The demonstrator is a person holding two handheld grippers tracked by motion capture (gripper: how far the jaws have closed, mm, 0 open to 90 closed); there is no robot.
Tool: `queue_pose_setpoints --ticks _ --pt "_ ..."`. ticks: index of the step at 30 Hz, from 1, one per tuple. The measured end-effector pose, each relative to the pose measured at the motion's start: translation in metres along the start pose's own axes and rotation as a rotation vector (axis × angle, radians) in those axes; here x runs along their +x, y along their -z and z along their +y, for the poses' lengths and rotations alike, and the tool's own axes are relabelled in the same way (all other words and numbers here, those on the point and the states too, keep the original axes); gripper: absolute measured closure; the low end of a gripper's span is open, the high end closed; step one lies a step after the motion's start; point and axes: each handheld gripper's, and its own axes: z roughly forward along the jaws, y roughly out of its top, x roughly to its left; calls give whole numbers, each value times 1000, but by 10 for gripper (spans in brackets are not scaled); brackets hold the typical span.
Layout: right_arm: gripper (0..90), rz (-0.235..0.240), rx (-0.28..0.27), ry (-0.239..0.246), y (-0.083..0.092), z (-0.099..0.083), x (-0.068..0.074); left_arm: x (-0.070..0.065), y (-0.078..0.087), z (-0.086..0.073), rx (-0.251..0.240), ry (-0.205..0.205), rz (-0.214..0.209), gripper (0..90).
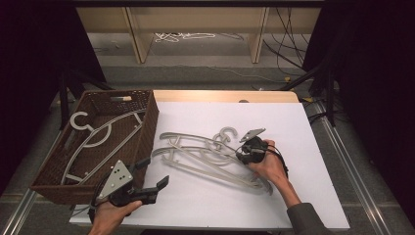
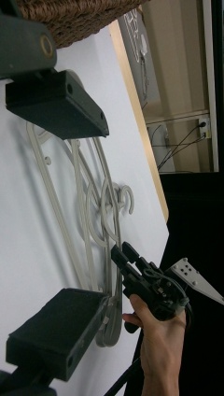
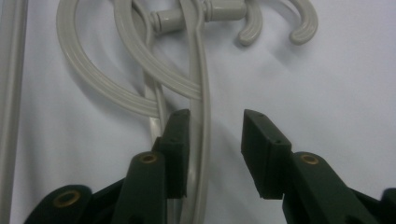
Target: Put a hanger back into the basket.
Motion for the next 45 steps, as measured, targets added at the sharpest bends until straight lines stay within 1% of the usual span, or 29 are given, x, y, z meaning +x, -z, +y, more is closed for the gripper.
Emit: queue_pose_setpoints --ticks 1,4,5,6,7,8,10,12,13,14,16,19,20,23,24,25,26,28,29,30,31,33,34,37,40,42,43,44,45 --pt "645 -10 -12 15 -3 0 0 0 0 0 0 1 0 161" --pt "671 0 4 -6 -5 2 1 0 0 0 0 0 0 161" --pt "679 0 -6 19 -7 3 0 0 0 0 -1 1 0 161" --pt "692 14 25 -3 -5 4 0 0 0 0 -1 1 0 161" --pt "704 9 28 4 -6 5 0 0 0 0 0 1 0 161" --pt "718 11 38 -19 -5 6 1 0 0 0 0 2 0 161" --pt "741 11 30 3 -7 6 1 0 0 0 0 1 0 161" --pt "772 13 43 -23 -7 8 3 0 0 0 -1 0 -1 161" --pt "784 9 33 -8 -8 8 3 0 0 0 0 -1 -2 162" --pt "808 13 36 -18 -7 9 4 0 0 0 0 -1 -2 162" --pt "813 4 34 -15 -7 9 4 0 0 0 -1 -2 -2 162" --pt "816 -9 34 -29 -5 10 4 1 0 0 -4 -1 -2 162" --pt "817 -9 24 -21 -4 10 3 1 0 0 -4 -1 -2 162" --pt "818 -32 9 -31 0 10 4 1 1 0 -4 -2 -3 162" --pt "818 -33 -4 -20 2 11 4 1 0 0 -4 -2 -2 162" --pt "819 -21 -10 -3 4 12 2 1 1 0 -3 -2 -2 162" --pt "819 -35 -13 -24 5 12 4 1 1 0 -3 -3 -1 162" --pt "819 -30 -26 -6 9 13 3 1 1 0 -2 -4 0 162" --pt "819 -36 -24 -23 11 13 5 1 1 0 -4 -3 -1 162" --pt "819 -28 -22 -13 14 14 4 1 1 0 -2 -5 0 163" --pt "819 -37 -36 -7 15 13 4 1 1 0 -2 -6 0 162" --pt "819 -22 -25 1 21 13 4 0 0 0 -1 -6 0 163" --pt "819 -38 -50 -16 22 13 5 0 0 0 -1 -6 0 163" --pt "819 -33 -60 4 30 13 3 0 0 1 1 -10 0 163" --pt "819 -30 -75 8 38 13 3 0 0 0 2 -3 3 163" --pt "819 -36 -107 31 44 13 4 0 0 0 5 -5 5 165" --pt "819 -33 -113 45 45 13 4 0 0 1 8 -14 8 165" --pt "819 -29 -120 44 49 13 6 0 0 1 8 -14 10 167" --pt "819 -29 -127 56 50 13 7 0 0 1 8 -11 9 167"
